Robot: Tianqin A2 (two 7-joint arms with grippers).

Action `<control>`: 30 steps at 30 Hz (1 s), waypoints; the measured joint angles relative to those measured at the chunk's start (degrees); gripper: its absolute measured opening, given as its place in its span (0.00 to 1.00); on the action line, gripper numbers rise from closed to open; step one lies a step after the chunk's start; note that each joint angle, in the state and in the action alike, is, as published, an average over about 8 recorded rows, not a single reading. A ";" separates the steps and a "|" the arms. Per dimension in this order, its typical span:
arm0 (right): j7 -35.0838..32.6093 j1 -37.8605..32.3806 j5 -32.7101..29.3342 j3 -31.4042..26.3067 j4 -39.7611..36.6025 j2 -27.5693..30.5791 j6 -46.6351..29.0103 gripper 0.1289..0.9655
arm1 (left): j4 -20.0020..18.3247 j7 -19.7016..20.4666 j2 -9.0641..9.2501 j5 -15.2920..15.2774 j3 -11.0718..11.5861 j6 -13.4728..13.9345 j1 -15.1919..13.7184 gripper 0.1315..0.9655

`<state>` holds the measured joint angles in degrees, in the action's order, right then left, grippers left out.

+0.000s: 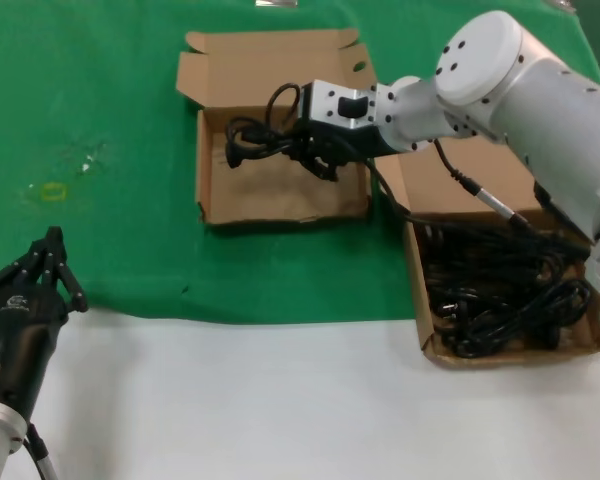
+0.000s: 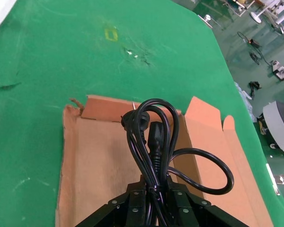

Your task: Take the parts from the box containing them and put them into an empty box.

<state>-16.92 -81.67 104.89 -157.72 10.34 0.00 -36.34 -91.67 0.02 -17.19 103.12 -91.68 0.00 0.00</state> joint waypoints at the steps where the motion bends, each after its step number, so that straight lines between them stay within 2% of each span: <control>1: 0.03 0.03 -0.09 0.00 0.00 0.00 0.19 0.11 | 0.00 0.00 0.00 0.00 0.00 0.00 0.00 0.01; 16: 0.20 0.04 0.01 -0.01 0.12 0.00 2.32 0.14 | 0.00 0.00 0.00 0.00 0.00 0.00 0.00 0.01; 24: -0.33 -0.04 0.65 -0.01 -0.04 0.00 2.99 0.26 | 0.00 0.00 0.00 0.00 0.00 0.00 0.00 0.01; 28: -0.43 -0.04 0.73 -0.01 -0.06 0.00 3.06 0.26 | 0.00 0.00 0.00 0.00 0.00 0.00 0.00 0.01; 30: -0.44 -0.04 0.74 -0.01 -0.06 0.00 3.06 0.32 | 0.00 0.00 0.00 0.00 0.00 0.00 0.00 0.01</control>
<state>-17.36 -81.71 105.63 -157.73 10.28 0.00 -33.27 -91.67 0.02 -17.19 103.12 -91.68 0.00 0.00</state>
